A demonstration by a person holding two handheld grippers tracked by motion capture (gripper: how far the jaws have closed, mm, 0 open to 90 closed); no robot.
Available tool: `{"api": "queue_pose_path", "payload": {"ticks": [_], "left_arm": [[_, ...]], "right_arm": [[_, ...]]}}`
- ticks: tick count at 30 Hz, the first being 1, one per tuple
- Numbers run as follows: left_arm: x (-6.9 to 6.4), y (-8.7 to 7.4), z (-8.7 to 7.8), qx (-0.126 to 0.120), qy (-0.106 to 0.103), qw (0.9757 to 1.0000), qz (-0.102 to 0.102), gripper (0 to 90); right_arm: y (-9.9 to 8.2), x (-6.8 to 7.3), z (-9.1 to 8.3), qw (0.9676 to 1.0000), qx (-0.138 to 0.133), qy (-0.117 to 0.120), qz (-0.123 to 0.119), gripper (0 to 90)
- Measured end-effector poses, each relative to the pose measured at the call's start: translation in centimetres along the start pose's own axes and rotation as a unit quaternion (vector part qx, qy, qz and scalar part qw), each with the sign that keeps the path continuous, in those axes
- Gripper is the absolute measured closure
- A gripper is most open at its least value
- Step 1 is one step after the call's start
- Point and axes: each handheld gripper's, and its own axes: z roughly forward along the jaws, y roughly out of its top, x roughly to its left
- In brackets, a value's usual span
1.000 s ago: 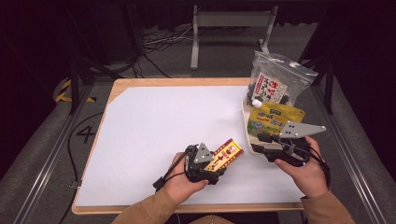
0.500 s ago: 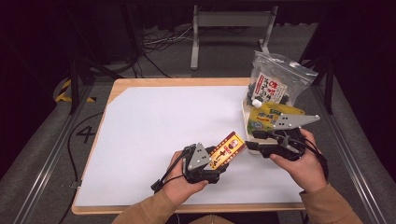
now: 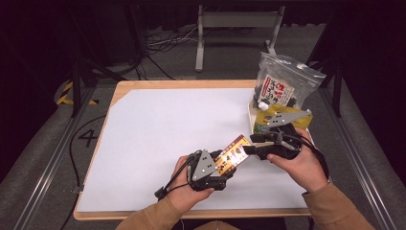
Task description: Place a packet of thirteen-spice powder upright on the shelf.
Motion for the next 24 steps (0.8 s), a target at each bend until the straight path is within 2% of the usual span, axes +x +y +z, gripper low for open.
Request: {"api": "queue_pose_path", "payload": {"ticks": [7,13,19,21,24], "left_arm": [[-0.1,0.0,-0.1,-0.007,0.005,1.0,-0.002,32.5],[-0.2,0.0,-0.1,-0.013,0.007,0.9999,0.005,32.5],[-0.2,0.0,-0.1,-0.014,0.01,0.9998,0.008,32.4],[-0.2,-0.1,-0.1,-0.013,0.009,0.9999,0.004,32.4],[-0.2,-0.1,0.0,-0.011,0.011,0.9998,0.008,32.5]], "right_arm": [[0.0,0.0,0.9,0.9999,0.007,0.012,0.008,46.4],[-0.2,-0.5,1.3,0.999,0.01,0.03,0.033,43.7],[-0.4,-0.7,1.8,0.9978,0.013,0.043,0.048,43.2],[-0.5,-0.7,1.9,0.9979,0.015,0.043,0.047,43.7],[-0.4,-0.5,1.7,0.9981,0.009,0.041,0.045,47.4]]}}
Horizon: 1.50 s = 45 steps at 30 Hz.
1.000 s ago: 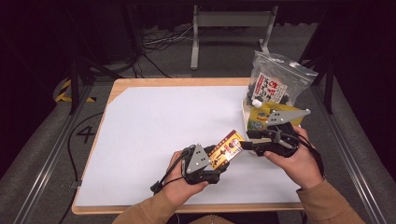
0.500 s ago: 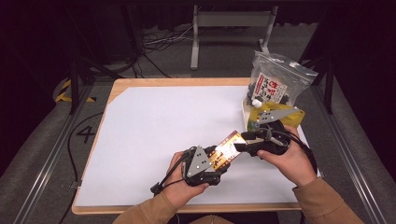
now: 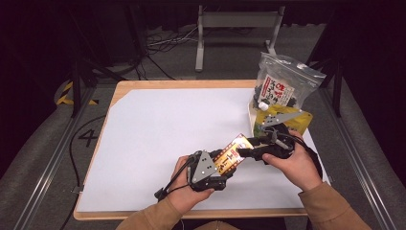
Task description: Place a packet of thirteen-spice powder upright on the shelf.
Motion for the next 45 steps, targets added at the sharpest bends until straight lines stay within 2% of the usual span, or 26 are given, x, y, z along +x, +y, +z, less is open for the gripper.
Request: {"api": "queue_pose_path", "payload": {"ticks": [6,11,13,16,20,21,22,26,27,31,33,38,45], "left_arm": [[0.1,-0.1,0.1,0.007,0.005,1.0,0.002,32.6],[0.0,-0.1,0.2,0.008,0.008,0.9999,0.002,32.6],[0.0,-0.1,0.2,0.008,0.013,0.9998,0.01,32.2],[0.0,-0.1,0.2,0.009,0.011,0.9999,0.007,31.5],[0.0,0.0,0.3,0.009,0.007,0.9999,-0.002,29.4],[0.0,0.1,0.3,0.01,0.012,0.9998,0.008,29.2],[0.0,0.1,0.3,0.009,0.012,0.9999,0.007,28.8],[0.2,0.3,0.2,0.007,-0.002,0.9999,0.008,27.1],[0.4,0.3,0.2,0.017,-0.01,0.9998,0.0,27.1],[0.8,0.4,0.1,0.038,-0.027,0.9989,-0.007,20.1],[0.8,0.5,0.0,0.048,-0.025,0.9985,-0.002,19.7],[1.1,0.8,-0.5,0.056,-0.029,0.9979,-0.012,20.1],[2.1,0.8,-1.7,0.077,-0.025,0.9966,-0.019,21.4]], "right_arm": [[0.3,0.6,-0.4,0.9997,-0.024,0.001,-0.01,55.8],[0.4,1.0,-0.5,0.9995,-0.03,0.002,-0.011,59.6],[0.5,1.6,-0.6,0.9992,-0.038,-0.001,-0.01,62.5],[0.7,1.9,-0.7,0.9991,-0.04,-0.003,-0.013,64.0],[0.8,2.1,-0.7,0.9989,-0.044,0.013,-0.01,67.5],[0.9,2.2,-0.7,0.9988,-0.047,0.012,-0.011,67.8],[0.9,2.3,-0.8,0.9986,-0.05,0.013,-0.013,68.4],[1.0,2.4,-1.1,0.9983,-0.052,0.015,-0.022,68.8],[1.1,2.5,-1.1,0.9984,-0.05,0.014,-0.024,68.8],[1.4,2.4,-2.0,0.9977,-0.051,0.001,-0.044,68.8],[1.5,2.3,-2.4,0.997,-0.053,-0.007,-0.056,68.8],[2.1,1.8,-3.8,0.9952,-0.047,-0.029,-0.08,68.8],[2.7,1.2,-5.3,0.9926,-0.038,-0.046,-0.105,68.8]]}}
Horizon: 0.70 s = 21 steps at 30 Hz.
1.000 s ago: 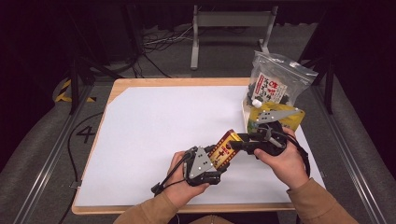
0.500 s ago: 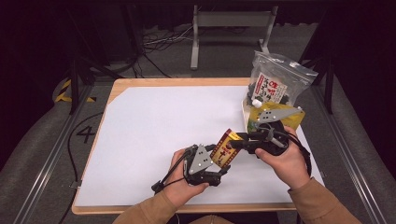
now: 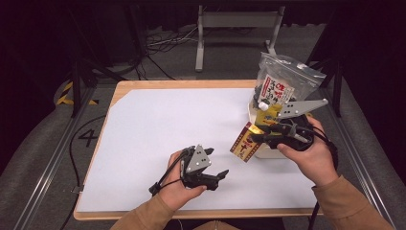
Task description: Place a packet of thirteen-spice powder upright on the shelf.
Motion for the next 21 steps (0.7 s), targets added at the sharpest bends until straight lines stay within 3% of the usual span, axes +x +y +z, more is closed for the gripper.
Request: {"api": "queue_pose_path", "payload": {"ticks": [2,9,14,21], "left_arm": [[0.3,-0.1,-0.4,0.009,-0.005,0.9999,0.008,19.6],[1.8,-0.2,-2.1,0.004,0.008,0.9999,-0.012,18.8],[2.7,-0.5,-3.5,0.014,0.023,0.9995,-0.018,18.5],[4.1,-1.0,-5.4,0.012,0.04,0.9982,-0.042,18.6]], "right_arm": [[0.1,-0.3,-0.3,1.0,0.003,-0.001,-0.008,68.7],[0.3,-1.2,-1.3,0.9986,0.024,-0.01,-0.046,68.7],[0.4,-1.9,-1.9,0.9981,0.028,-0.009,-0.053,68.6],[0.3,-3.2,-2.7,0.9973,0.032,-0.007,-0.067,68.6]]}}
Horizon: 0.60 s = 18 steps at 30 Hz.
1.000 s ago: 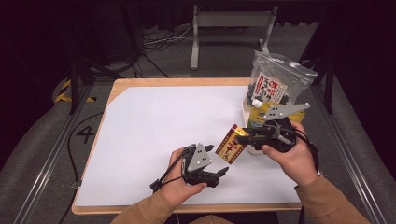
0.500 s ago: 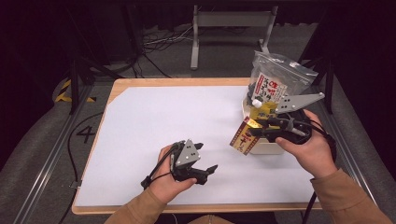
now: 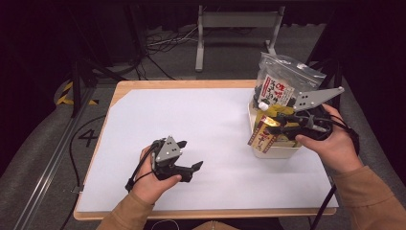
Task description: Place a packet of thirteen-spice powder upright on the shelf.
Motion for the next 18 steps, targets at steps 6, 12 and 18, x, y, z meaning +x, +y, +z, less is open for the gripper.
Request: {"api": "queue_pose_path", "payload": {"ticks": [6,12,18], "left_arm": [[0.8,-0.6,-1.2,-0.003,0.016,0.9998,-0.015,18.6],[1.4,-1.2,-2.2,-0.002,0.029,0.9992,-0.029,18.7],[1.7,-1.6,-2.8,-0.004,0.037,0.9986,-0.038,18.8]], "right_arm": [[-0.2,-1.1,-0.4,1.0,0.003,0.006,-0.001,68.6],[-0.6,-2.6,-0.5,0.9997,0.009,0.016,-0.016,68.6],[-0.7,-3.5,-0.2,0.9992,0.018,0.017,-0.031,68.6]]}}
